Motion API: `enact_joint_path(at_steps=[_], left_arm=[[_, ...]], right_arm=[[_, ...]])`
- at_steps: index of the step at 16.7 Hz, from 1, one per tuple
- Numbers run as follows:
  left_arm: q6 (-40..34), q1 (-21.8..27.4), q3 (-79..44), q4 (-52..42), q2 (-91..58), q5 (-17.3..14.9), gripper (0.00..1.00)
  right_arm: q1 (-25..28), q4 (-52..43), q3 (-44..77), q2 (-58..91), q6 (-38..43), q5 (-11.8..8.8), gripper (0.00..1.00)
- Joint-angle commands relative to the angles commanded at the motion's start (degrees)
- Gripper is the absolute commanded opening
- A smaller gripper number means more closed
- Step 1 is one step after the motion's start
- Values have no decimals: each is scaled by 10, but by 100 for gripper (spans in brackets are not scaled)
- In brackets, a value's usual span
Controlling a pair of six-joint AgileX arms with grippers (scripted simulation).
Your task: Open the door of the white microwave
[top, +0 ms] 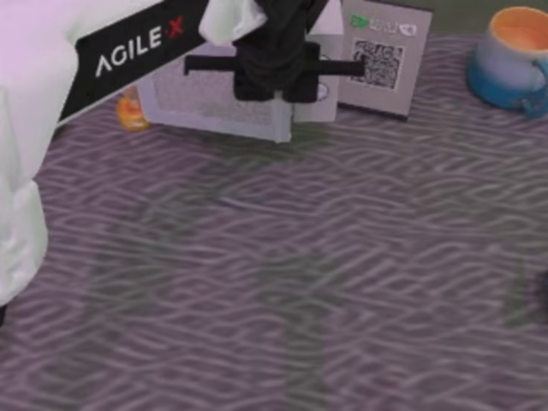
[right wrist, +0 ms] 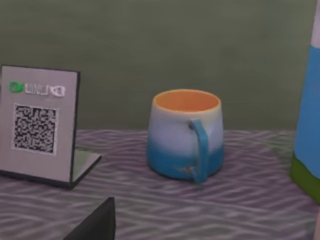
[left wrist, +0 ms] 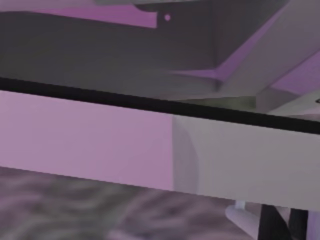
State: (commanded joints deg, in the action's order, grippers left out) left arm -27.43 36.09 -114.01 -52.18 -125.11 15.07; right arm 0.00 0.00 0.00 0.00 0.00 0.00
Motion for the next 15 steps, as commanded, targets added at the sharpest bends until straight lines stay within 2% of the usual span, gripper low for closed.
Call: enact_joint_path(at_steps=[8,15], left_arm=[[-1,4,3,2,-2,-3,0],[55,-6,88,46,56,-27,0]], right_arm=[[0,0,0,0,0,0,100],[0,0,0,0,0,0,100]])
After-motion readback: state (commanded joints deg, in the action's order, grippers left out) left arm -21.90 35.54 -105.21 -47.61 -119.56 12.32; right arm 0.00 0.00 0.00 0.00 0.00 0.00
